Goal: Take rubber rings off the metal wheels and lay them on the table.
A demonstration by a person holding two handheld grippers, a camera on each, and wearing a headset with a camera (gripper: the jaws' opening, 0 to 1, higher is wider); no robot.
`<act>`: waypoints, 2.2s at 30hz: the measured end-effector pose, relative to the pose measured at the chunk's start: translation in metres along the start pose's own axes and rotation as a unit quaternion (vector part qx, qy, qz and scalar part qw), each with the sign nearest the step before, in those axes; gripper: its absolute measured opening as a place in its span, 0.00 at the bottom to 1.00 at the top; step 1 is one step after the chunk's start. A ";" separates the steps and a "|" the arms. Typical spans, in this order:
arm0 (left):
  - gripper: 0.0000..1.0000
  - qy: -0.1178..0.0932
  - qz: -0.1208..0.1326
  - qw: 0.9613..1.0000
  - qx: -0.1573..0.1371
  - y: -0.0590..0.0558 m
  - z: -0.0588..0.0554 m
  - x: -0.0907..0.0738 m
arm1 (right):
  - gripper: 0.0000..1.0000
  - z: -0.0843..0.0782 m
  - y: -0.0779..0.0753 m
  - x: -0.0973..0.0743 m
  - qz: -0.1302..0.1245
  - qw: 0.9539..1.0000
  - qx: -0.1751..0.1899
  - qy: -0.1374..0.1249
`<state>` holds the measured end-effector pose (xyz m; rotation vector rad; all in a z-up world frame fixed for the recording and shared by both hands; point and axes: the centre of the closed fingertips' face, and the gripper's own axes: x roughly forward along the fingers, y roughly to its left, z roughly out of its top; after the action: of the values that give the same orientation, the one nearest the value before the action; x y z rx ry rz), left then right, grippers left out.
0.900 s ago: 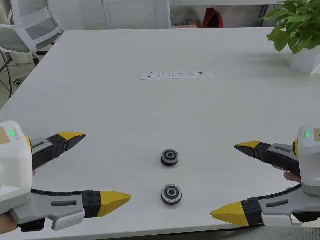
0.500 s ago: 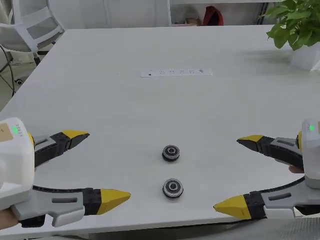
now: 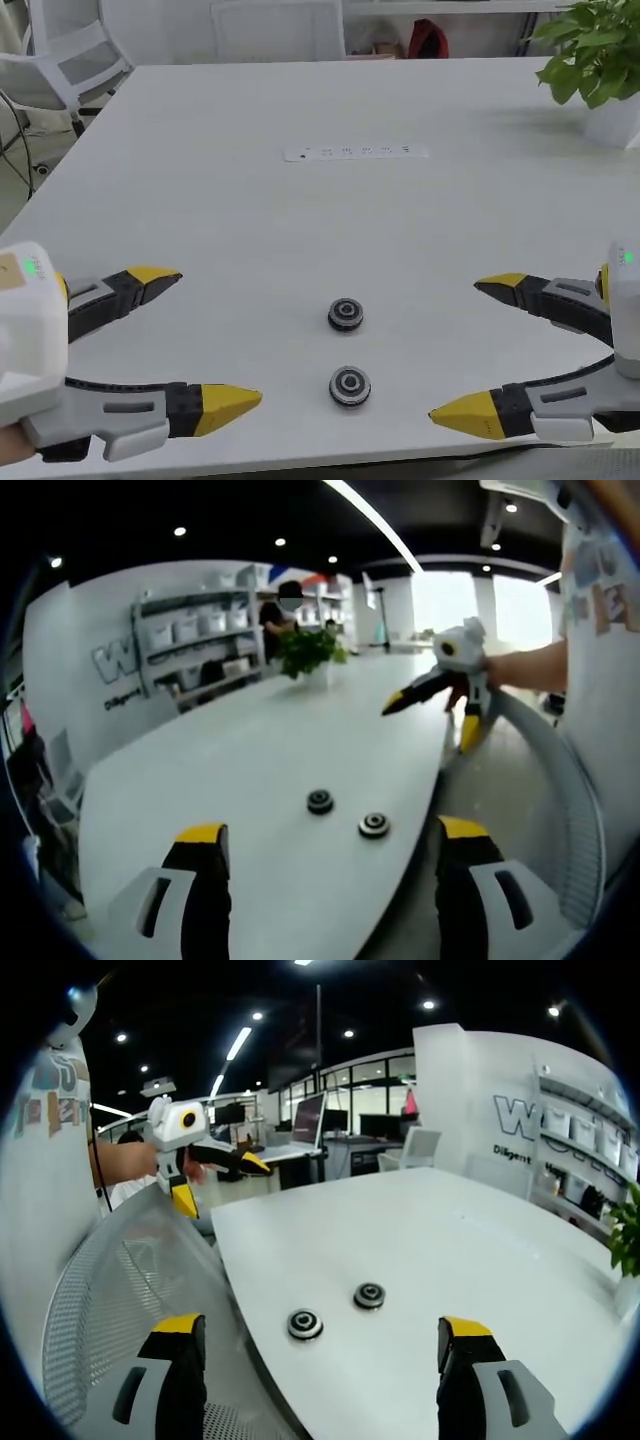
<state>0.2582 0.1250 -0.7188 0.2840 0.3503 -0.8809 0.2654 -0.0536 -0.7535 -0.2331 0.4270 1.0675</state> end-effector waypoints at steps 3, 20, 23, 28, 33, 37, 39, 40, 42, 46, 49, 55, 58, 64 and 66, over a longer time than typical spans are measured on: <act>0.85 0.001 0.001 1.000 -0.003 0.001 -0.001 0.000 | 0.96 -0.001 0.000 0.001 0.002 1.000 0.004 0.002; 0.85 0.001 -0.006 1.000 -0.015 -0.002 -0.001 0.002 | 0.91 0.004 0.002 0.000 0.009 1.000 0.004 -0.009; 0.84 0.003 -0.008 1.000 -0.012 -0.003 -0.003 0.002 | 0.92 0.003 0.001 0.000 0.009 1.000 0.002 -0.008; 0.84 0.006 -0.008 1.000 -0.015 -0.004 -0.005 0.002 | 0.91 0.001 0.002 0.002 0.013 1.000 0.002 -0.004; 0.84 0.009 -0.008 1.000 -0.012 -0.003 -0.006 0.003 | 0.91 -0.001 0.003 0.005 0.020 1.000 -0.005 0.003; 0.83 0.012 -0.010 1.000 -0.011 -0.003 -0.007 0.005 | 0.90 -0.002 0.002 0.008 0.025 1.000 -0.007 0.004; 0.83 0.015 -0.011 1.000 -0.007 -0.002 -0.007 0.007 | 0.89 -0.002 0.001 0.010 0.027 1.000 -0.008 0.005; 0.83 0.015 -0.012 1.000 -0.006 -0.002 -0.007 0.007 | 0.89 -0.002 0.001 0.011 0.029 1.000 -0.008 0.005; 0.83 0.016 -0.014 1.000 -0.003 -0.002 -0.006 0.009 | 0.88 -0.003 -0.001 0.013 0.032 0.999 -0.010 0.008; 0.82 0.019 -0.017 1.000 0.004 0.002 -0.004 0.014 | 0.87 -0.003 -0.003 0.017 0.037 0.999 -0.015 0.012; 0.82 0.018 -0.020 1.000 0.008 0.004 -0.001 0.018 | 0.87 -0.002 -0.005 0.020 0.041 0.999 -0.020 0.015; 0.79 0.016 -0.028 0.999 0.017 0.007 0.004 0.027 | 0.85 -0.002 -0.008 0.026 0.051 0.998 -0.027 0.021; 0.79 0.017 -0.033 0.999 0.022 0.008 0.005 0.031 | 0.83 -0.002 -0.010 0.029 0.055 0.998 -0.029 0.023; 0.78 0.025 -0.044 0.998 0.033 0.009 0.004 0.041 | 0.81 -0.008 -0.011 0.038 0.068 0.996 -0.035 0.037; 0.78 0.026 -0.047 0.998 0.035 0.010 0.004 0.044 | 0.80 -0.009 -0.011 0.041 0.072 0.996 -0.040 0.041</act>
<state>0.2924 0.0985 -0.7324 0.3581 0.3850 -0.9814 0.2897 -0.0299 -0.7802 -0.3219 0.4817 1.2210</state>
